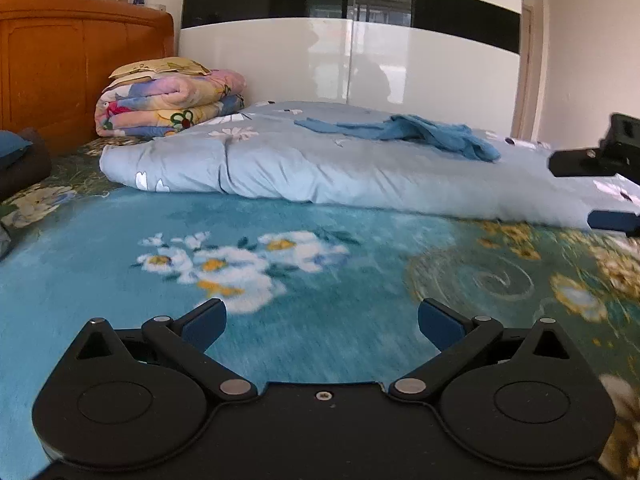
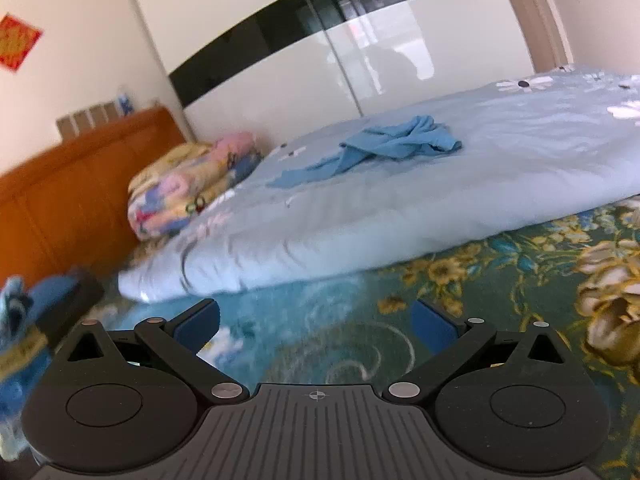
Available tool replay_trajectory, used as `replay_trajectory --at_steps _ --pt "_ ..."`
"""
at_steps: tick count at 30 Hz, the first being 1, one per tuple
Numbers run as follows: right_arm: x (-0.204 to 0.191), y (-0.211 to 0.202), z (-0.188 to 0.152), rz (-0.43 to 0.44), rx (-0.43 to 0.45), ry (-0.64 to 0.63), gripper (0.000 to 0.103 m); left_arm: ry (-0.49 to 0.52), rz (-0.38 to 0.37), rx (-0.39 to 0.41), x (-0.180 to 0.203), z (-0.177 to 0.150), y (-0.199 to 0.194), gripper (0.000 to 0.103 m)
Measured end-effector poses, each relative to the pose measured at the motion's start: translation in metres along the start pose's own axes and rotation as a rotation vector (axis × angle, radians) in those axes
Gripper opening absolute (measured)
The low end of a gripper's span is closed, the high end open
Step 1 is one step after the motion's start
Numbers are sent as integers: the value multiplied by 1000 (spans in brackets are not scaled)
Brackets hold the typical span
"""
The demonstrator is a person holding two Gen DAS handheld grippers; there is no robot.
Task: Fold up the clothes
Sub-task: 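Move both tools toward the crumpled light-blue shirt on the duvet, then grasp the light-blue shirt with the right gripper and lift it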
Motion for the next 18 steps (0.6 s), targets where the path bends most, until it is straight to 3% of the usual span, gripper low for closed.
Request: replay_trajectory --at_steps 5,9,14,18 --pt "3 31 16 -36 -14 -24 103 27 26 32 -15 12 24 101" --pt "-7 59 47 -90 65 -103 103 6 48 -12 -19 2 42 101" --pt "-21 109 88 -169 124 -216 103 25 74 16 -15 -7 35 101" --pt "-19 157 112 -213 111 -205 103 33 76 -3 -13 -11 38 101"
Point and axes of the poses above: each gripper's, at about its wrist camera, not at the fingertips, and y roughly the way its jaws point, x to its right, z to its top, the point moved 8 cm from there along y, roughly the way its jaws point, and after that the axes turned 14 degrees about y, right-handed, at the moved point
